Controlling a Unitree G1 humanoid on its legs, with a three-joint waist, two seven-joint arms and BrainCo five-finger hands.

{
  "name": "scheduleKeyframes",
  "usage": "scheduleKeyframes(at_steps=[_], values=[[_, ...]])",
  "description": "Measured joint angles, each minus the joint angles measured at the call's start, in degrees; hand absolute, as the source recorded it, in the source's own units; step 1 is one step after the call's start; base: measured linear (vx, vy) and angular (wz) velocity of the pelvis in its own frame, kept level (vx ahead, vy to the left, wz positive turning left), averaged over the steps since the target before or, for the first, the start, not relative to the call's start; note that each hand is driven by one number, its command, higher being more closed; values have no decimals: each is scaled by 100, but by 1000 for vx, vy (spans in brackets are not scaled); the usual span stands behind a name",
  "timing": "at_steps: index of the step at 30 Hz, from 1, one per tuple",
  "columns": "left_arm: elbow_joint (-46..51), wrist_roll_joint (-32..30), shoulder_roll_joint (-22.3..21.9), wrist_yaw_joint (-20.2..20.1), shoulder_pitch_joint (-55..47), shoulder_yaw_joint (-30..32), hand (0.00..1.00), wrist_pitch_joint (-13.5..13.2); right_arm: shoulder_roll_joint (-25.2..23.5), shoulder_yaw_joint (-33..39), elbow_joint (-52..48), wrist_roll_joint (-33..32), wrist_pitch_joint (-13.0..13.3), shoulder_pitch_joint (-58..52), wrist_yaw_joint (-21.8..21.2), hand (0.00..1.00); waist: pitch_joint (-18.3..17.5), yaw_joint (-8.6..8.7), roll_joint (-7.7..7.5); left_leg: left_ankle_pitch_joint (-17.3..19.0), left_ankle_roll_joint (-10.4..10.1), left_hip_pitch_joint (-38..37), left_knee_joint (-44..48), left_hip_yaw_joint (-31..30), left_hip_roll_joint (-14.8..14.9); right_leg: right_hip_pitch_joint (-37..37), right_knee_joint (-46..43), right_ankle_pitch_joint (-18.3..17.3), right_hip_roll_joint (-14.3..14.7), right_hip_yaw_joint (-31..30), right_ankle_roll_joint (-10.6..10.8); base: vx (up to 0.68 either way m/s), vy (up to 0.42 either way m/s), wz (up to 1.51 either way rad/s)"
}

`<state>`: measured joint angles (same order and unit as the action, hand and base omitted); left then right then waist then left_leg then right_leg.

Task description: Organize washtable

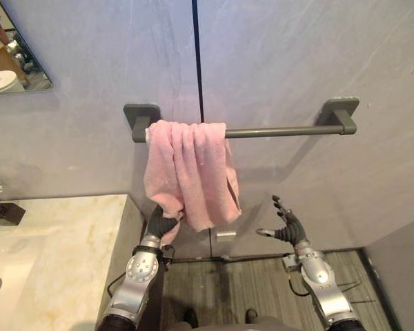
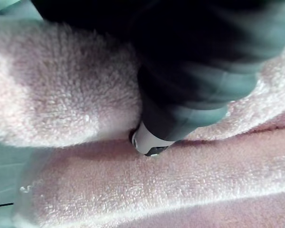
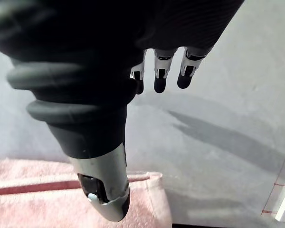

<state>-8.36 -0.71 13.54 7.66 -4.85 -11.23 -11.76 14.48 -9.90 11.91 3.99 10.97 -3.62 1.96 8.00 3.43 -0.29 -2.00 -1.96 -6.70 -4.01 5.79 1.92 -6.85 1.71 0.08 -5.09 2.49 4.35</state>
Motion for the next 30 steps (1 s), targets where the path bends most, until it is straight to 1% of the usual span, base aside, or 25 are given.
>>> scheduleKeyframes(at_steps=[4, 10, 11, 15, 17, 20, 24, 27, 30], values=[[2, 4, -59, 2, 0, -115, 100, -1, 64, -408, 0, 10, -1, 172, -22, 0, -62, -112, 5, -1, 1, 28, 4, -64, 0, -29, 0, -1, 0, 38, -2, -10, -12, 5], [4, 11, -193, 12, 0, -229, 100, -9, -23, -899, 24, 14, -2, 627, 48, 0, -121, -150, 15, -19, 21, 56, -2, -148, -1, -15, -45, -5, 0, 85, -4, -47, -17, 7], [4, 13, -208, 13, 0, -234, 100, -10, -57, -927, 30, 14, -3, 659, 55, 100, -122, -152, 14, -24, 21, 63, -3, -157, -2, -15, -46, -5, 0, 95, -4, -57, -16, 8], [4, 22, -233, 29, 1, -342, 100, -24, -223, -1151, 313, 12, -11, 897, 114, 100, -140, -162, -10, -103, 30, 113, -46, -274, -7, -4, -50, -5, -1, 212, -4, -34, -19, 14], [4, 28, -267, 71, 4, -411, 100, -33, -237, -1265, 434, 11, -15, 1004, 152, 100, -152, -222, -13, -170, 23, 113, -128, -329, -6, 7, -48, -4, 4, 254, -5, -28, -23, 13], [4, 33, -313, 124, 6, -442, 100, -68, -294, -1301, 509, 8, -22, 1088, 162, 100, -174, -277, -39, -182, 18, 135, -128, -387, -7, -1, -48, -7, 5, 313, -8, -20, -18, 10], [3, 34, -310, 126, 7, -435, 100, -97, -293, -1286, 510, -11, -22, 1123, 162, 100, -188, -293, -58, -197, 14, 173, -128, -433, -8, 6, -48, -10, 5, 374, -13, -17, -14, 9], [3, 34, -299, 125, 7, -415, 100, -98, -293, -1177, 513, -14, -22, 1116, 161, 100, -187, -279, -60, -213, 18, 173, -132, -448, -14, 8, -48, -9, 9, 388, -13, 0, 0, 0], [3, 33, -296, 122, -1, -330, 100, -99, -294, -748, 513, -11, -21, 1013, 170, 100, -186, -276, -61, -215, 17, 171, -133, -455, -16, 7, -47, -9, 10, 399, -13, -33, -18, 2]])
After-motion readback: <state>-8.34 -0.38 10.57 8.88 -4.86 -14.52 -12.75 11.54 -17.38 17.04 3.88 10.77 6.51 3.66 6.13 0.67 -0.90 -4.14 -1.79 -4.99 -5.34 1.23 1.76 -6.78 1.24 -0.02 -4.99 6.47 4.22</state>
